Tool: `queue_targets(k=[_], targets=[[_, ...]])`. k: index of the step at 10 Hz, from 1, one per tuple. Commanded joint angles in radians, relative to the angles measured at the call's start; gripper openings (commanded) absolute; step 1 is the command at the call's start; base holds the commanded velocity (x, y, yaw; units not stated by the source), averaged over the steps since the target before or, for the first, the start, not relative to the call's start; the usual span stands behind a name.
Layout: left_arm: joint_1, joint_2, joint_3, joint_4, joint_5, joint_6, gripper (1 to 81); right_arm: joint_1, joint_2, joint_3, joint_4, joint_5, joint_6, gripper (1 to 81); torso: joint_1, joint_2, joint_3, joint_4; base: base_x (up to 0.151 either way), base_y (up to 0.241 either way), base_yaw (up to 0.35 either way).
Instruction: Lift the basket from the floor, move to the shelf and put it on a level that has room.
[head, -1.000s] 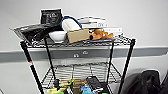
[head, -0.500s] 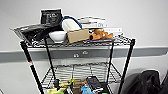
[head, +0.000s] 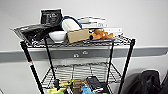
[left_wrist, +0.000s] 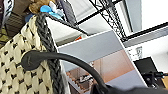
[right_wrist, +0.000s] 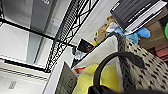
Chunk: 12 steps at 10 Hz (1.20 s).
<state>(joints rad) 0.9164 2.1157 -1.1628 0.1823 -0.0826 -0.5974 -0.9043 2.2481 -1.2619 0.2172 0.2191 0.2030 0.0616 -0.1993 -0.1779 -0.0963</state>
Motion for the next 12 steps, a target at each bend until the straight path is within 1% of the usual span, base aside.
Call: queue_targets(k=[1, 4, 9, 12], targets=[[-0.159, -0.035, 0.138, 0.022, -0.046, 0.013, 1.0, 0.158, -0.034, 0.132, -0.015, 0.003, 0.009, 1.0, 0.000, 0.000, 0.000, 0.000, 0.000, 0.000, 0.000], [-0.199, -0.065, 0.190, 0.022, -0.046, 0.010, 1.0, 0.190, -0.054, 0.162, -0.013, 0.002, 0.010, 1.0, 0.000, 0.000, 0.000, 0.000, 0.000, 0.000, 0.000], [-0.245, -0.111, 0.281, 0.020, -0.046, 0.004, 1.0, 0.228, -0.121, 0.280, -0.012, 0.000, 0.013, 1.0, 0.000, 0.000, 0.000, 0.000, 0.000, 0.000, 0.000], [-0.279, -0.132, 0.317, 0.019, -0.046, 0.001, 1.0, 0.257, -0.147, 0.328, -0.004, 0.000, 0.015, 1.0, 0.000, 0.000, 0.000, 0.000, 0.000, 0.000, 0.000]])
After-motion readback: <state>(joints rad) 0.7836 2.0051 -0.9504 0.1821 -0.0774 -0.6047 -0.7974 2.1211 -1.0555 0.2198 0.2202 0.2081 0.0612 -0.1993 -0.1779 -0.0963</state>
